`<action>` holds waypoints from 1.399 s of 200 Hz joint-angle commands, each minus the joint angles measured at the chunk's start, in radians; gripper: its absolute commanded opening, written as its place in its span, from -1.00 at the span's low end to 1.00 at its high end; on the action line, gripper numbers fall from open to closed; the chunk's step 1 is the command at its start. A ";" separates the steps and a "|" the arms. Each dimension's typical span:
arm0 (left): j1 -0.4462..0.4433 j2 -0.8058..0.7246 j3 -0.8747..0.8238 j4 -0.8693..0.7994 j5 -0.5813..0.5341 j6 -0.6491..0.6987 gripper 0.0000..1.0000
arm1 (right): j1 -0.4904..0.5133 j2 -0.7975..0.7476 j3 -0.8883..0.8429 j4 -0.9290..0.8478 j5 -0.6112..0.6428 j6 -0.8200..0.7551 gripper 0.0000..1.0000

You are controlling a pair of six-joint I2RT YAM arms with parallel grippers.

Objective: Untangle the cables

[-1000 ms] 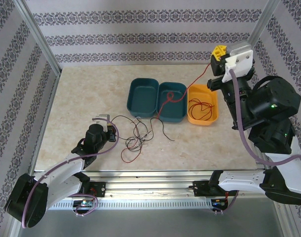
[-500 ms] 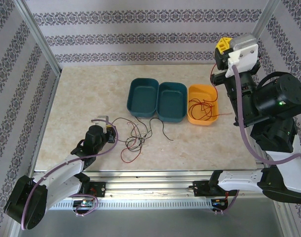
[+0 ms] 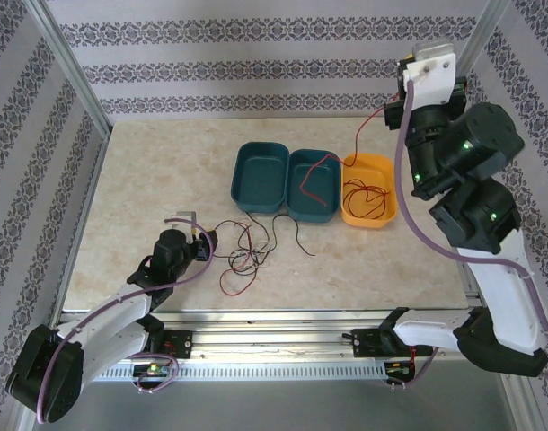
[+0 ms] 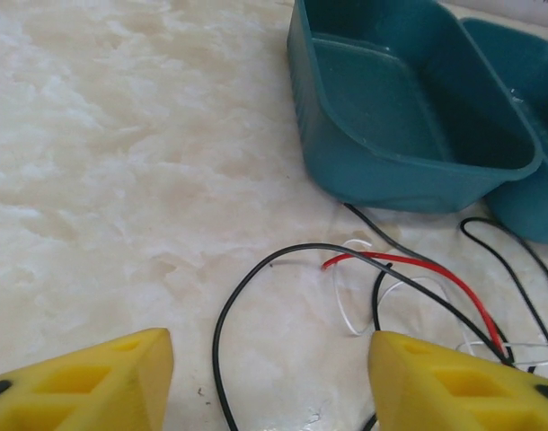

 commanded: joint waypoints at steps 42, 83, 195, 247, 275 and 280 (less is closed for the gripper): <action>-0.002 -0.034 -0.013 -0.034 -0.047 -0.011 0.99 | -0.172 0.110 0.044 -0.038 -0.138 0.137 -0.96; -0.001 -0.032 -0.016 -0.026 -0.060 -0.009 0.99 | -0.266 0.173 0.076 -0.034 -0.189 0.175 -0.96; -0.001 -0.009 -0.014 -0.018 -0.048 0.006 0.99 | -0.438 0.214 -0.131 -0.007 -0.188 0.321 -0.96; -0.001 -0.008 -0.014 -0.016 -0.046 0.006 0.99 | -0.503 0.221 -0.161 -0.038 -0.135 0.347 -0.97; -0.001 -0.005 -0.015 -0.015 -0.042 0.006 0.99 | -0.525 0.246 -0.183 -0.031 -0.113 0.336 -0.97; 0.000 -0.006 -0.014 -0.015 -0.040 0.007 0.99 | -0.528 0.253 -0.185 -0.031 -0.107 0.332 -0.97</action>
